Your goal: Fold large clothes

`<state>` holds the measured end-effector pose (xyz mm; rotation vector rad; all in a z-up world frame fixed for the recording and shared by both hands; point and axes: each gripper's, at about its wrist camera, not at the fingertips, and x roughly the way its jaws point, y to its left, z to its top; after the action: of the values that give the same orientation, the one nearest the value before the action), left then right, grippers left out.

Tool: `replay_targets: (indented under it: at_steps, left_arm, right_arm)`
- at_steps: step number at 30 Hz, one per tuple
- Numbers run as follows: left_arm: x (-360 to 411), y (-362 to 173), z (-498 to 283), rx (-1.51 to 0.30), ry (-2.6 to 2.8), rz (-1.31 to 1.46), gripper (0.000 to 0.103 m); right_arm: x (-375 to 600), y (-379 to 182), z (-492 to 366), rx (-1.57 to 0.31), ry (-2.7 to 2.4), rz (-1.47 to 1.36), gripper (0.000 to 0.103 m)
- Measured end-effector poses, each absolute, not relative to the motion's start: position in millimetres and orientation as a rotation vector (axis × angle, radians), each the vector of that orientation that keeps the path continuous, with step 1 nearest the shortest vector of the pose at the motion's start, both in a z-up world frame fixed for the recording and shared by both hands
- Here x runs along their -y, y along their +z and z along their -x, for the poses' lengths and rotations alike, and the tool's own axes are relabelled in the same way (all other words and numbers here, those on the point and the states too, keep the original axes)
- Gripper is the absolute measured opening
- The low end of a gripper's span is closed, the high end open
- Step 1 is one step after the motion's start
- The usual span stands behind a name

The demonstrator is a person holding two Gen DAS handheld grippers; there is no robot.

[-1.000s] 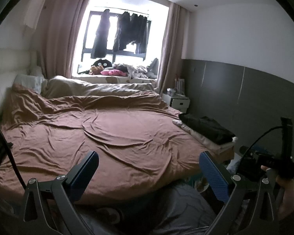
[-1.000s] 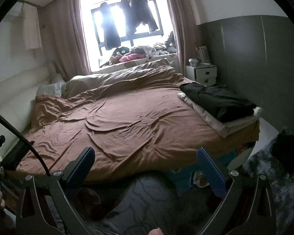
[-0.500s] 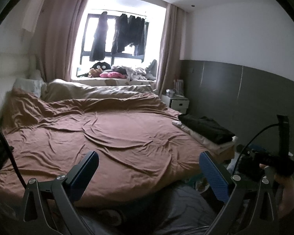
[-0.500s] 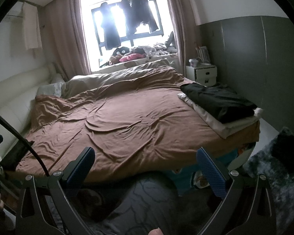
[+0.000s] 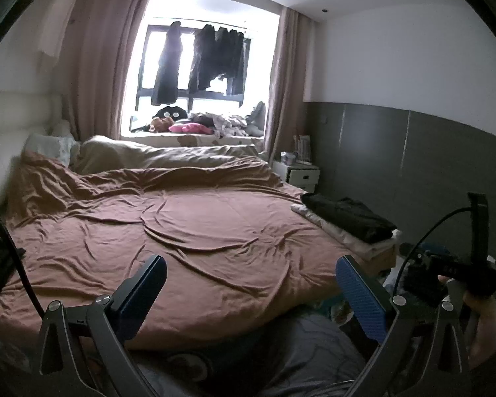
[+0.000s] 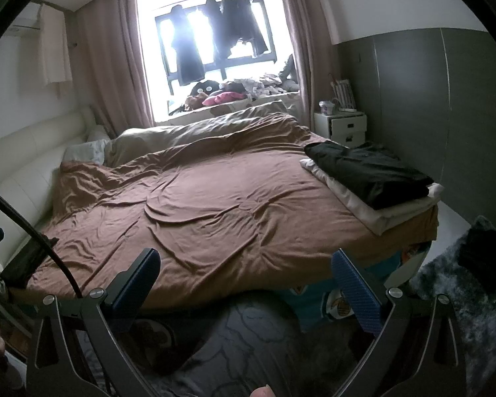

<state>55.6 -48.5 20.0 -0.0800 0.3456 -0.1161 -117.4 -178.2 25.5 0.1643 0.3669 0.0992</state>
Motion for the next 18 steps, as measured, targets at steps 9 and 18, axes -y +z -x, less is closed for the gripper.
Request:
replay_targets:
  at_steps: [9, 18]
  left_arm:
    - [49.6, 19.6, -55.0, -0.346, -0.115, 0.078, 0.103]
    - [46.0, 17.2, -50.7, -0.338, -0.108, 0.066, 0.103]
  right_arm:
    - [177.2, 24.5, 117.7, -0.369, 0.099, -0.164, 0.103]
    - [176.4, 25.1, 116.5, -0.376, 0.103, -0.163, 0.103]
